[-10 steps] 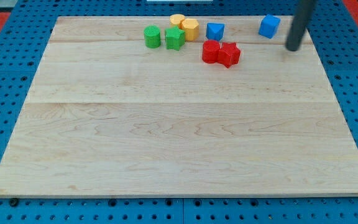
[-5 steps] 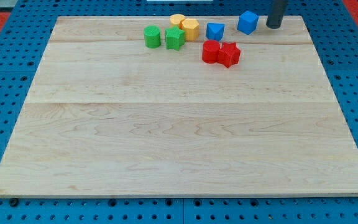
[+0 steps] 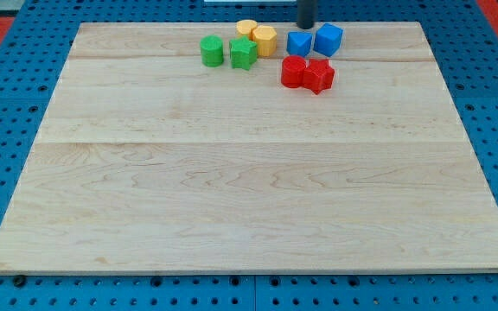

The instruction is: Move the blue cube to the right of the blue triangle

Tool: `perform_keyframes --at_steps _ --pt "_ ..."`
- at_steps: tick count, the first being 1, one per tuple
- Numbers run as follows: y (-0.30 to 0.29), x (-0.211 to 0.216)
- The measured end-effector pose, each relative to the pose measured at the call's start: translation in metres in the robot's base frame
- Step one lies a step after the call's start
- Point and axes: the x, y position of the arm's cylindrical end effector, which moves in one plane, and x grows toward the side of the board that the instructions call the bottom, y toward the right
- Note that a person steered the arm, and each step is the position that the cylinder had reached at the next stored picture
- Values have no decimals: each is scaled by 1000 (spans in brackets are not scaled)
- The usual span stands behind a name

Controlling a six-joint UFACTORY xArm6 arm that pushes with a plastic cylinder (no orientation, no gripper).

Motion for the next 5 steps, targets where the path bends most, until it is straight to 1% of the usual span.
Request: perform_keyframes --at_steps 1,2,3,5 --pt "27 5" --pt "28 23" --pt "40 24" --pt "32 44"
